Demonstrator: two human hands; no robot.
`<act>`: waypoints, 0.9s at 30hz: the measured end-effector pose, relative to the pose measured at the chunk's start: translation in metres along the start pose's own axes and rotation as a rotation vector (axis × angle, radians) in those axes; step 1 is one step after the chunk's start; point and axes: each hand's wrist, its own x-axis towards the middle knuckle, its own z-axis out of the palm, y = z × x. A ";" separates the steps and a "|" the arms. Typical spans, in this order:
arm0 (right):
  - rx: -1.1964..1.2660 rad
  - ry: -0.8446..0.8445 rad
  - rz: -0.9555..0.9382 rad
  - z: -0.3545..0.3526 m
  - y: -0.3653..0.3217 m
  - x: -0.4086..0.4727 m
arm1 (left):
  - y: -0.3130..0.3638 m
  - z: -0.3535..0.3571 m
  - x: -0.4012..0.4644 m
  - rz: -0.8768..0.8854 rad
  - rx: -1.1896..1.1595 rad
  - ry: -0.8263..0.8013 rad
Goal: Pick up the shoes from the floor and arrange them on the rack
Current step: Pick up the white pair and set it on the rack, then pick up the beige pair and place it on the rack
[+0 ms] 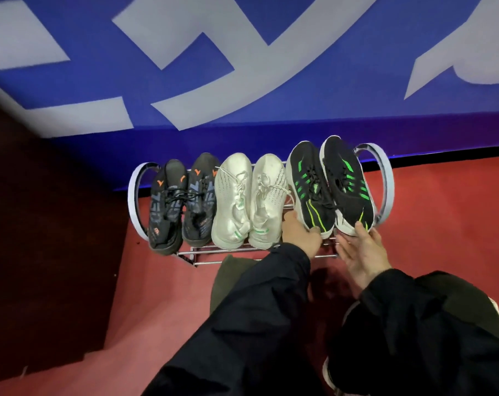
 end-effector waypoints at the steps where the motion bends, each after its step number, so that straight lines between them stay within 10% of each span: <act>1: -0.048 -0.012 0.035 -0.002 0.000 -0.002 | 0.001 -0.003 -0.001 0.023 0.023 -0.017; 7: -0.128 -0.033 0.113 -0.006 -0.003 -0.007 | -0.026 0.006 0.013 0.108 0.369 0.037; 14: -0.264 0.077 0.177 -0.013 -0.016 -0.023 | 0.018 -0.009 -0.023 0.242 0.241 0.166; 22: -0.189 -0.125 0.060 -0.080 -0.102 -0.080 | 0.077 0.059 -0.049 0.399 0.068 -0.146; 27: -0.036 0.045 -0.132 -0.203 -0.121 -0.101 | 0.114 0.157 -0.102 0.519 0.124 -0.462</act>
